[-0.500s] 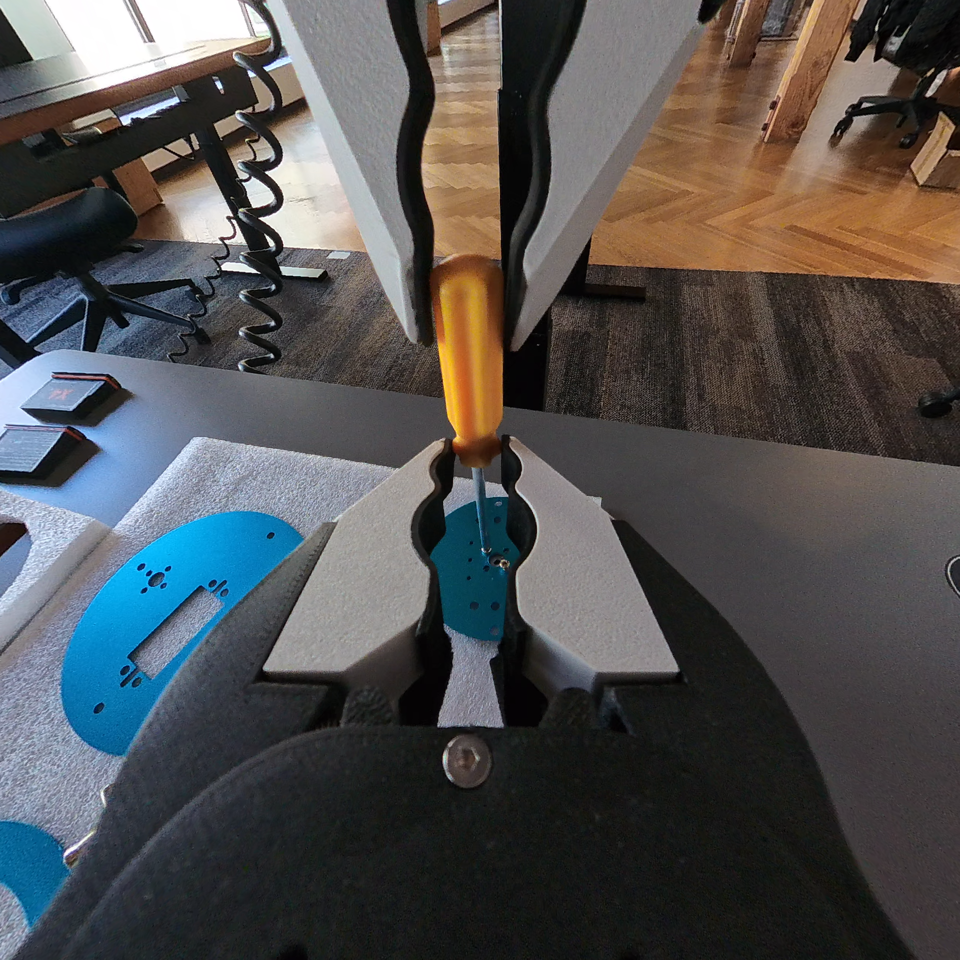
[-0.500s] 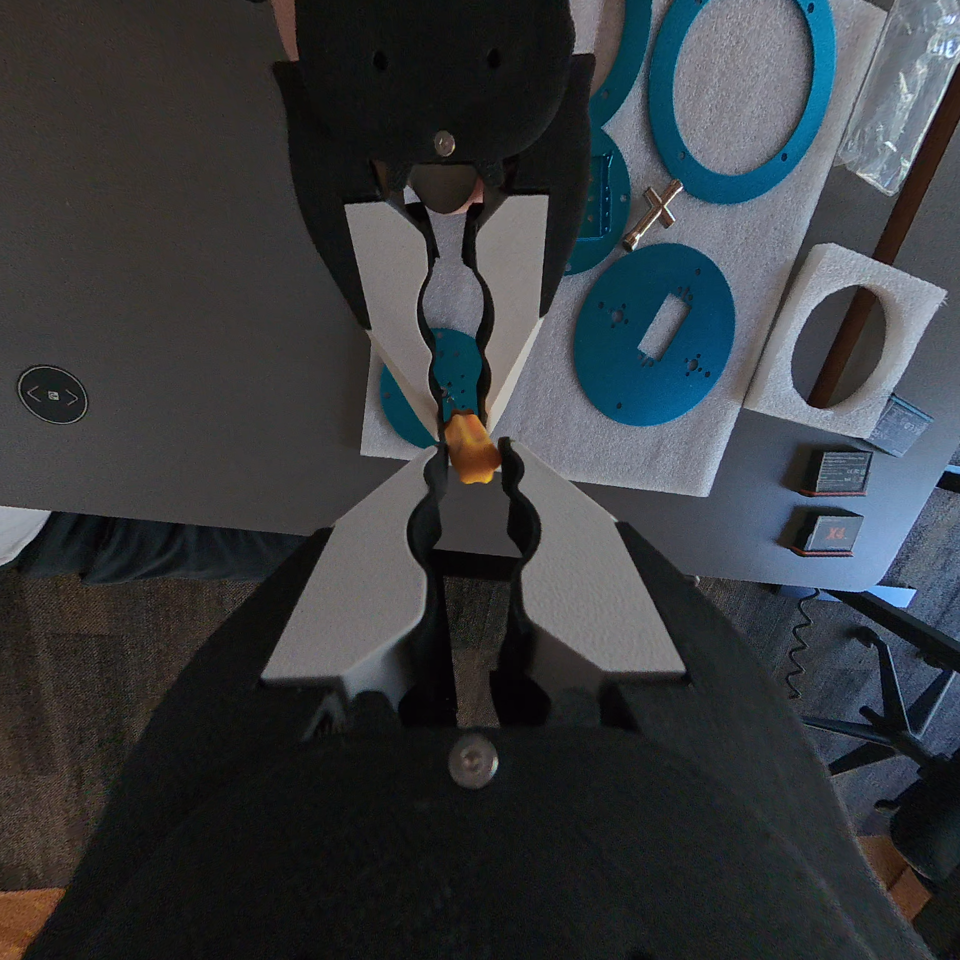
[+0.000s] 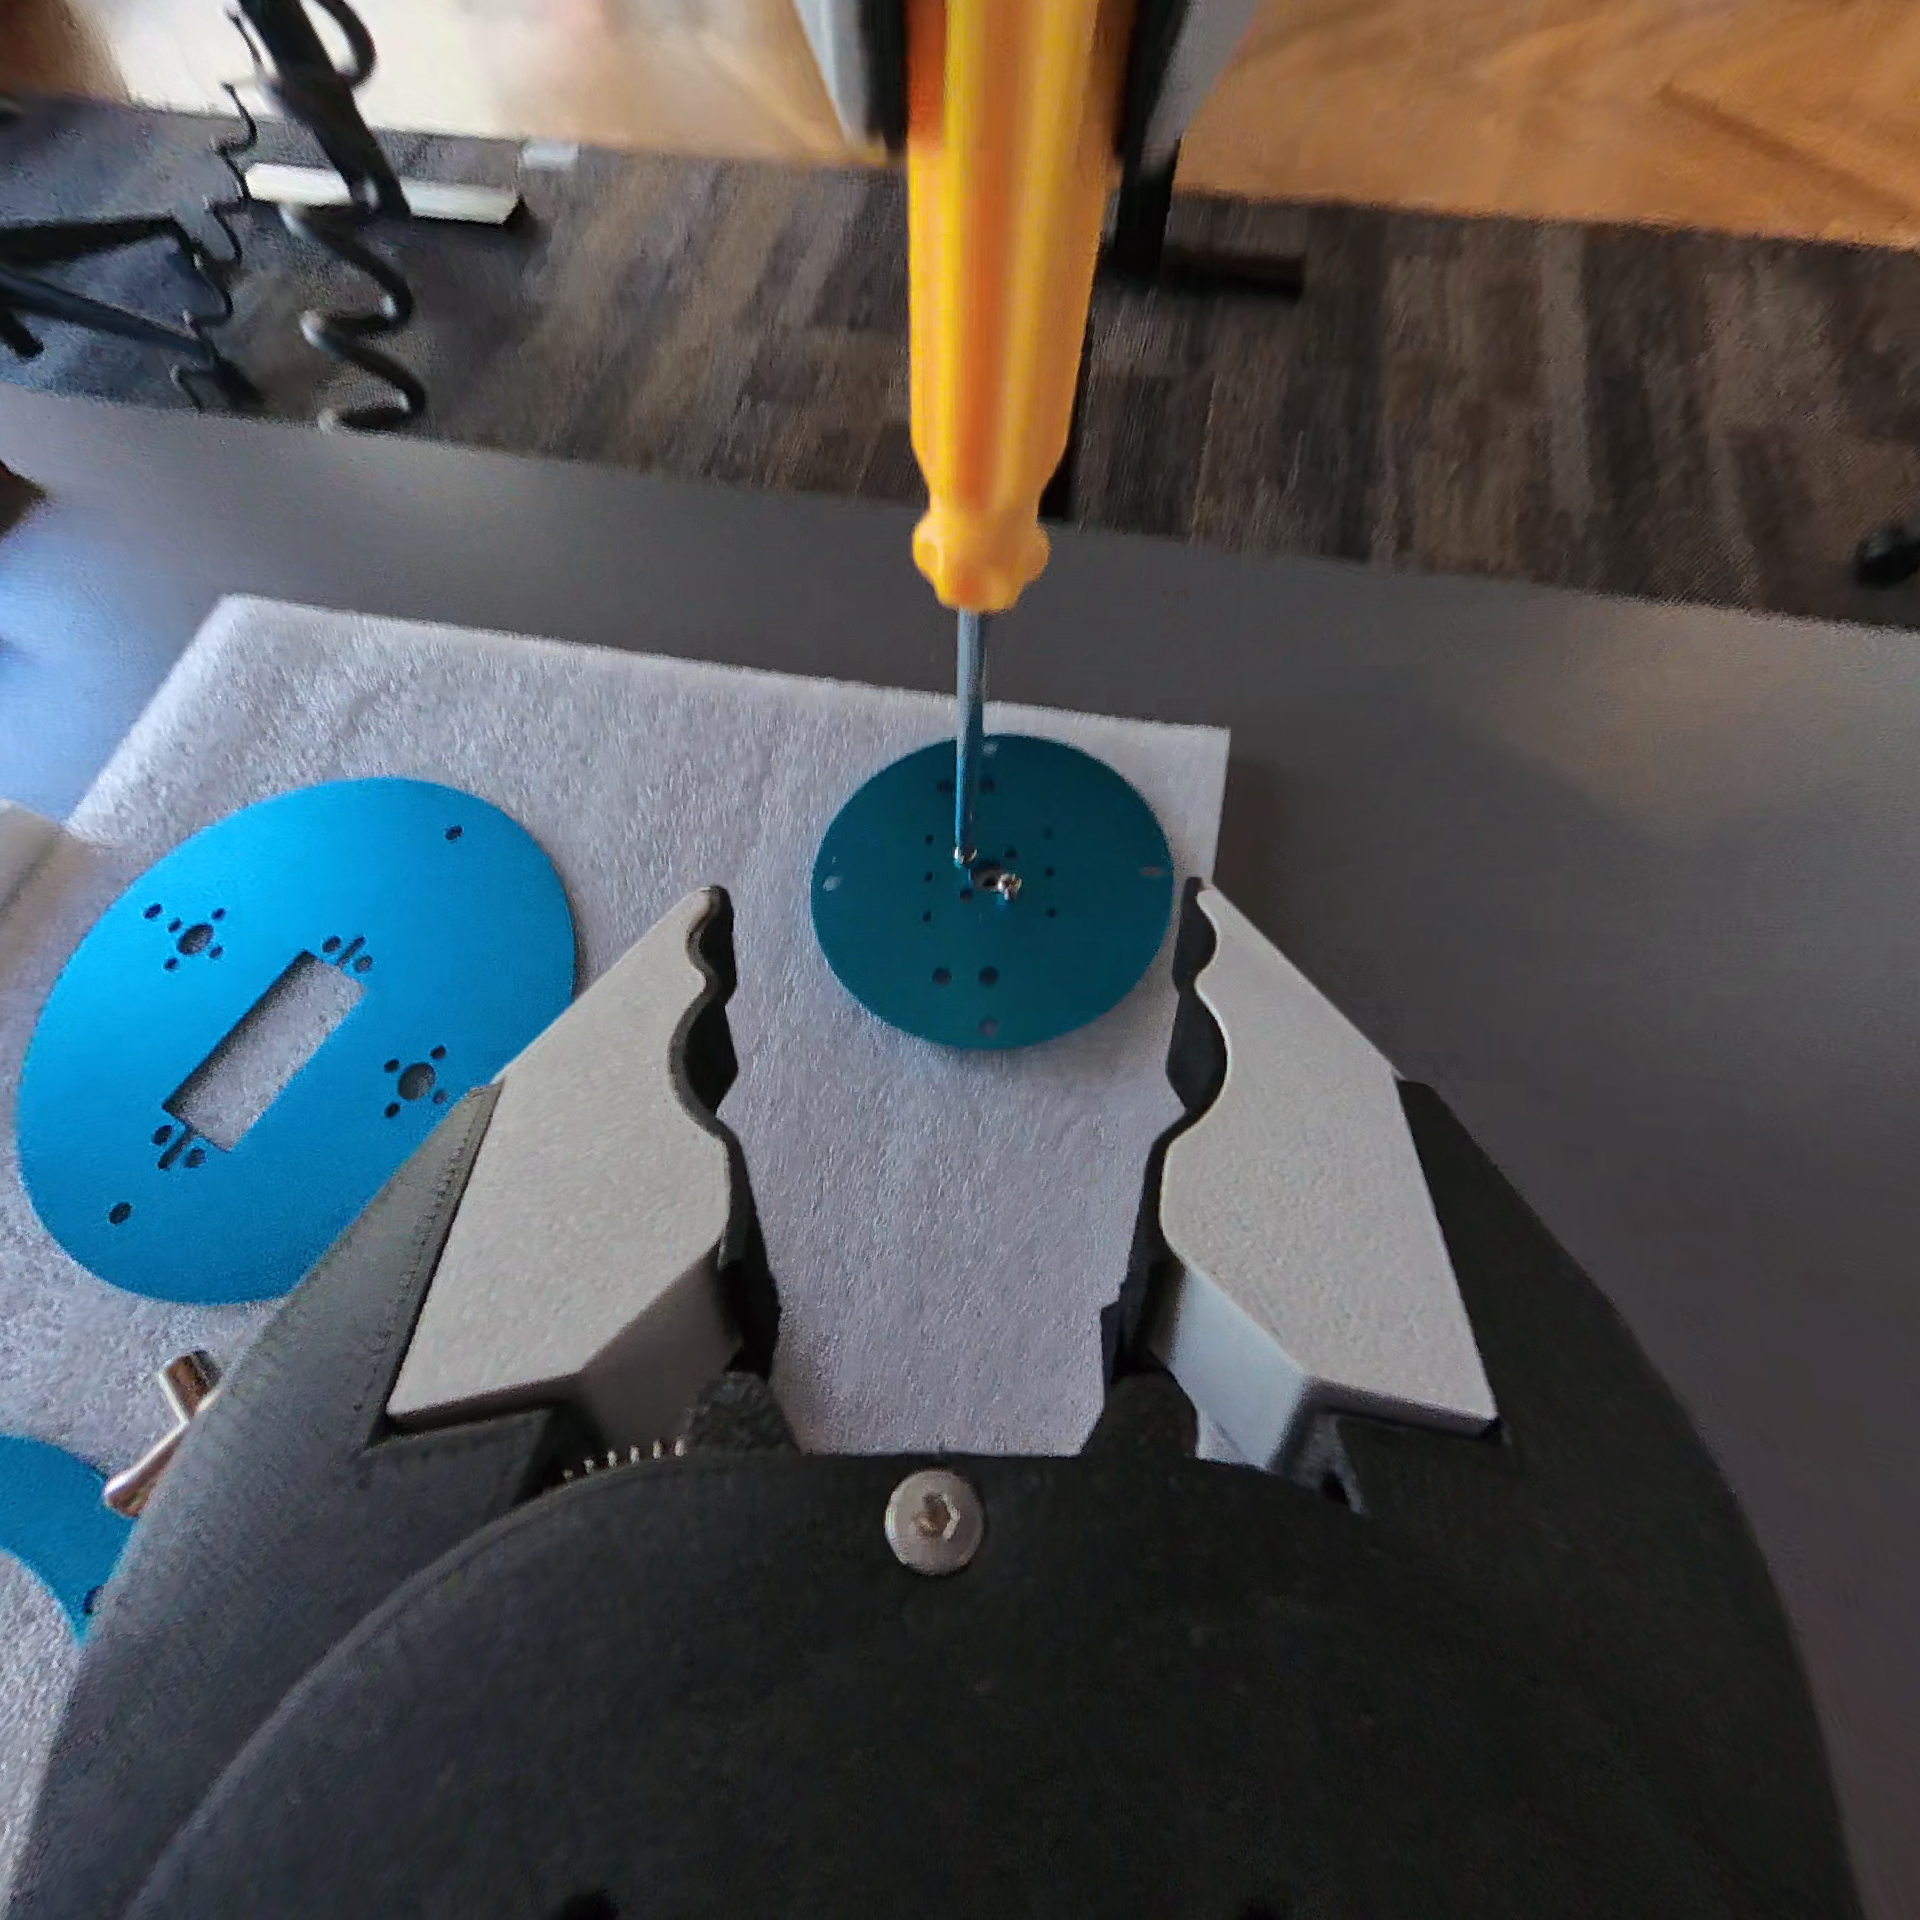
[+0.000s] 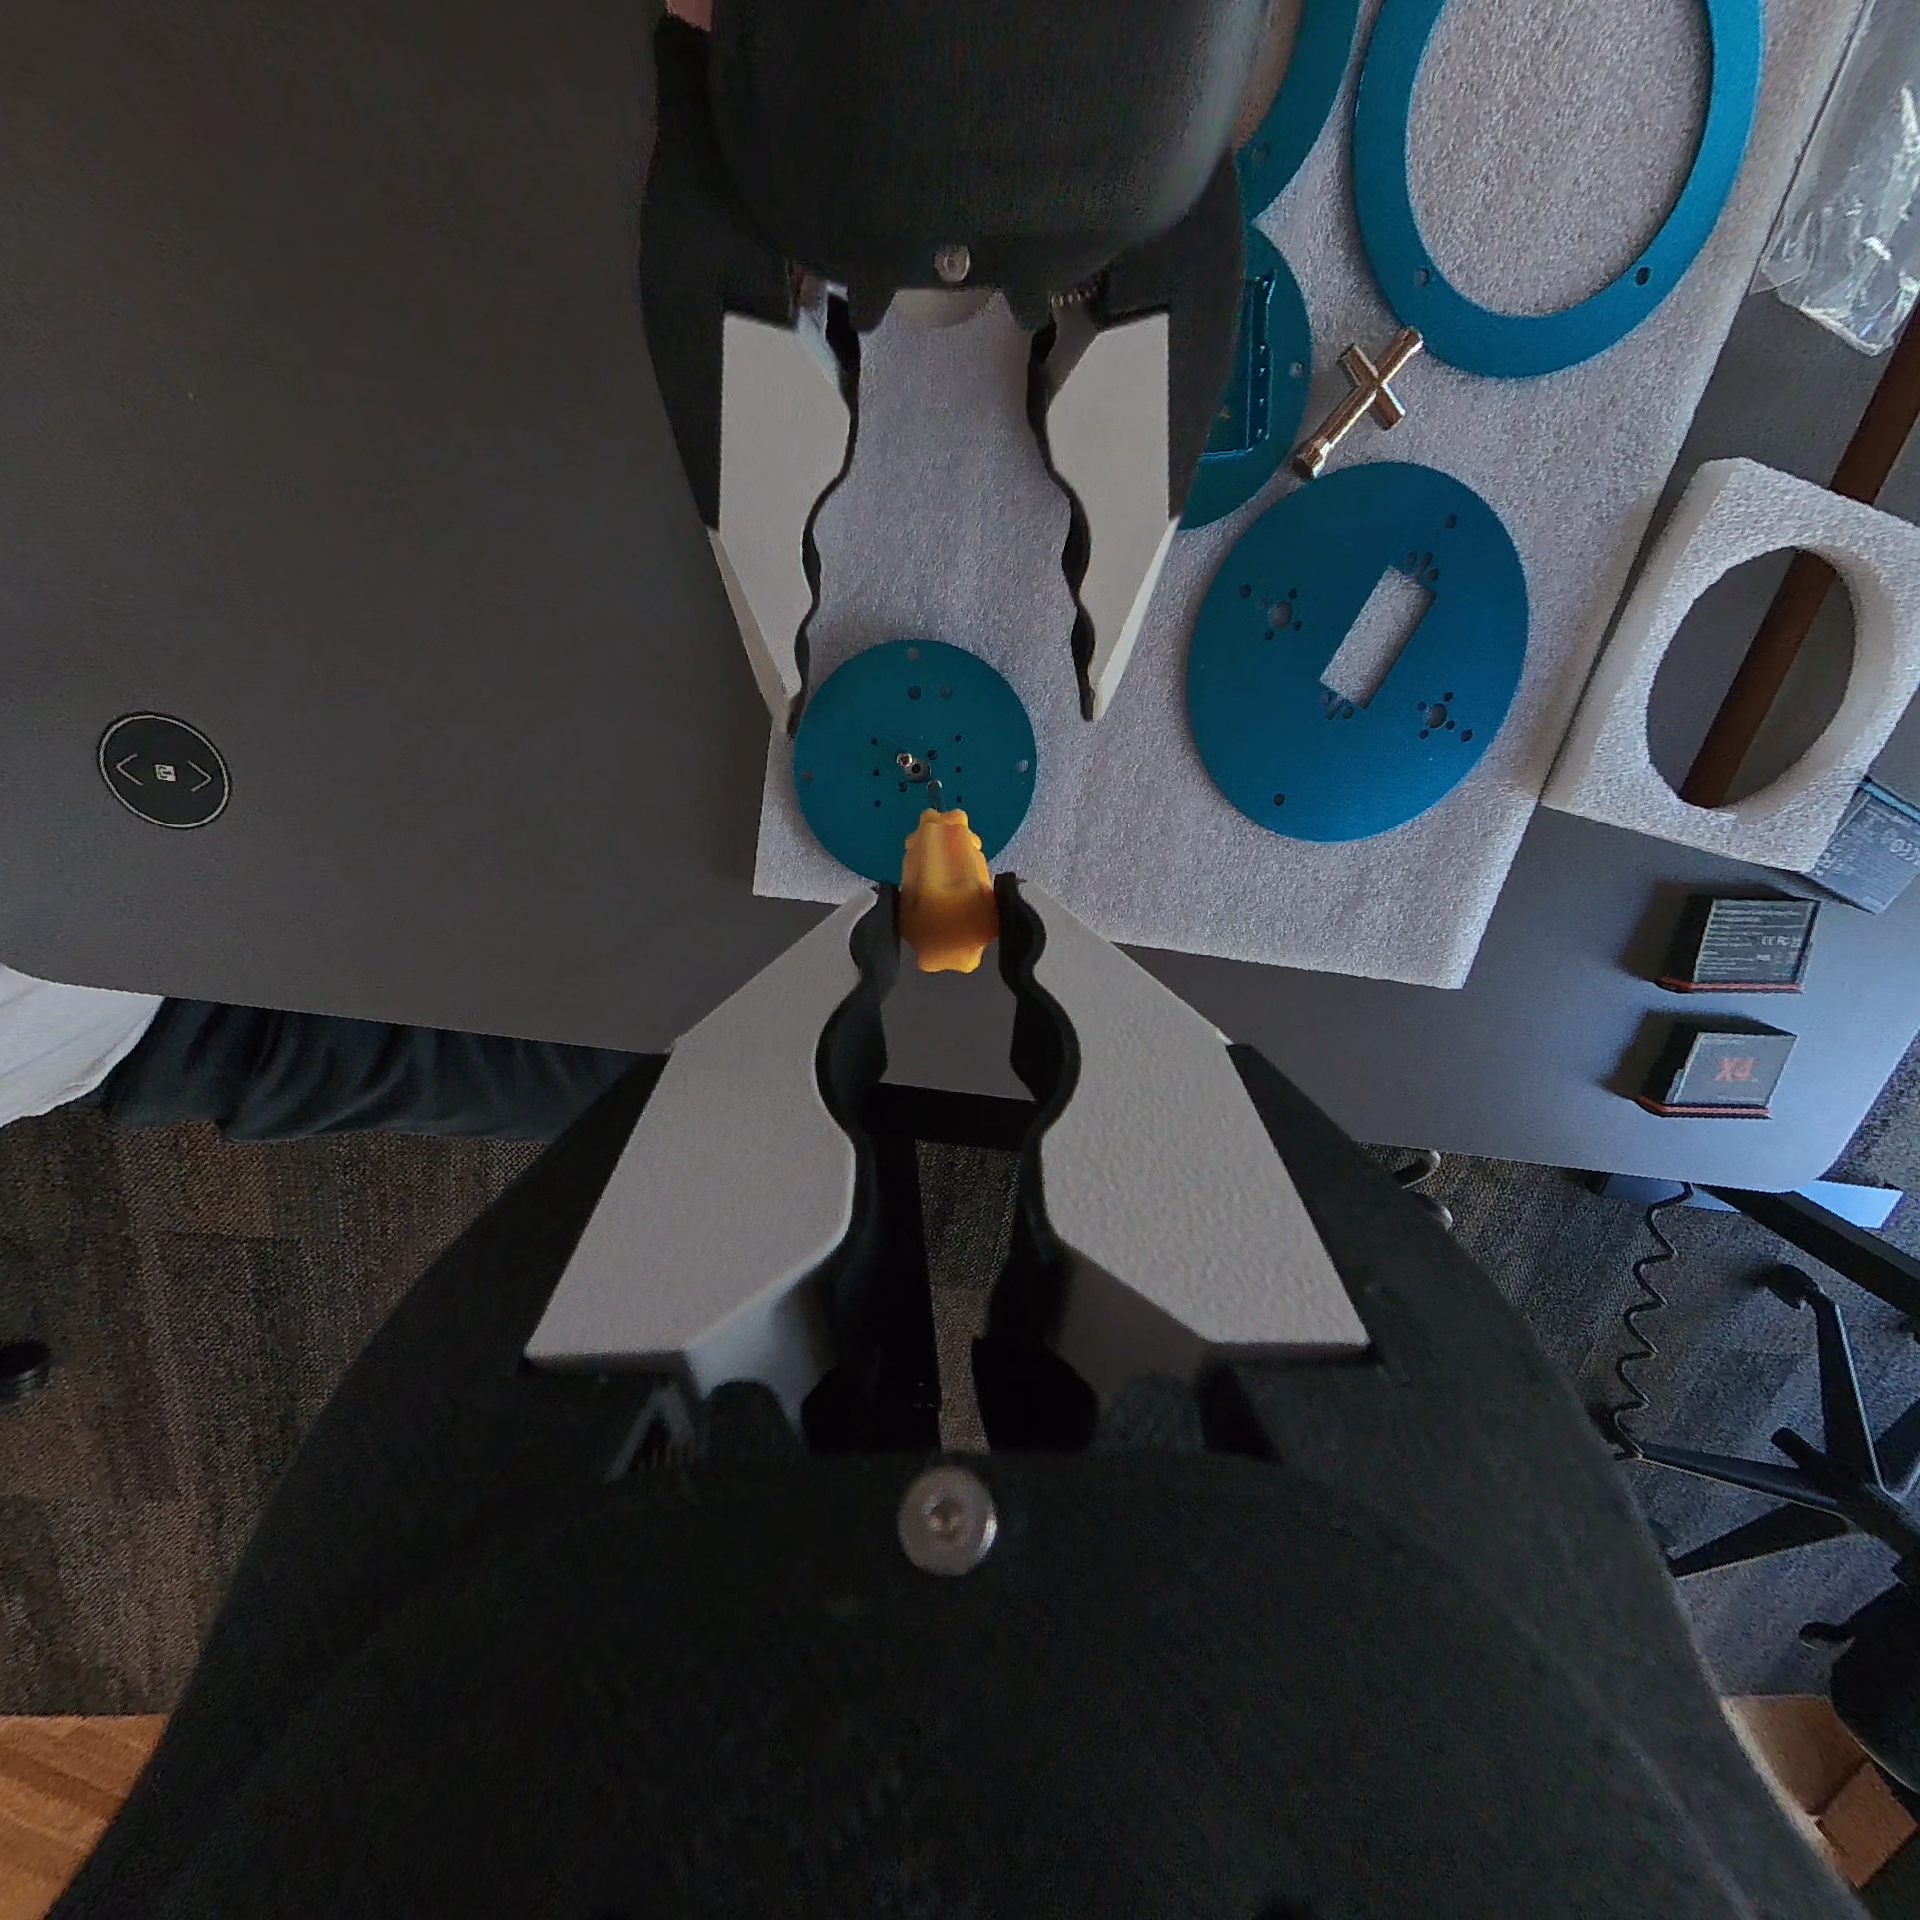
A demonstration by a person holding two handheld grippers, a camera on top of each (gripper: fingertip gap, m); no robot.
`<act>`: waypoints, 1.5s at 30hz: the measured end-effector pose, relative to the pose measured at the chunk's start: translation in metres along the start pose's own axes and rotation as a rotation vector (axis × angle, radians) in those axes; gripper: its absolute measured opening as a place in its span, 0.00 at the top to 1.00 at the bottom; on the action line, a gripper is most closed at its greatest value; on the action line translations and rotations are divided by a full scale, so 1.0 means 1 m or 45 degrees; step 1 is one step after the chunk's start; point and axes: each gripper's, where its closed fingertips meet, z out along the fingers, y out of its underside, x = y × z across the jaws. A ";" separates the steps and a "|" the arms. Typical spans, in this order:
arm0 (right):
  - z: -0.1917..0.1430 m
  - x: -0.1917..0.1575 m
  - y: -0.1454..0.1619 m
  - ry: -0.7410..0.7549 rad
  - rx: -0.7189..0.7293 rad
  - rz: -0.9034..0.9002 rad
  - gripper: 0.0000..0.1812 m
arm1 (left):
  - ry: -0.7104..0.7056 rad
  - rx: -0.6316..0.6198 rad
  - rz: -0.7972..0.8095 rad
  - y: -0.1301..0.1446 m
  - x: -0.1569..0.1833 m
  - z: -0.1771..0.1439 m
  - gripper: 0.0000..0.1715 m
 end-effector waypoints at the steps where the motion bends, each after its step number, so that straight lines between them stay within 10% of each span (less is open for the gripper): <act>1: 0.000 0.000 0.000 0.000 -0.005 0.001 0.90 | -0.001 -0.048 0.000 0.006 0.001 0.004 0.49; 12: 0.000 0.001 0.005 0.018 -0.062 0.060 0.90 | 0.029 -0.140 0.021 0.017 0.008 0.018 0.55; 21: 0.000 0.010 0.010 0.112 -0.088 0.809 0.90 | -0.008 -0.175 0.041 0.017 0.008 0.017 0.56; 27: 0.001 0.009 0.008 0.090 -0.079 0.795 0.90 | 0.008 0.013 -0.058 -0.008 0.003 0.003 0.56; 32: 0.002 0.009 0.005 0.080 -0.054 0.775 0.90 | 0.033 0.394 -0.118 -0.062 0.000 -0.024 0.79; 45: 0.004 0.009 0.006 0.109 -0.055 0.315 0.80 | -0.059 0.352 0.046 -0.064 0.003 -0.013 0.90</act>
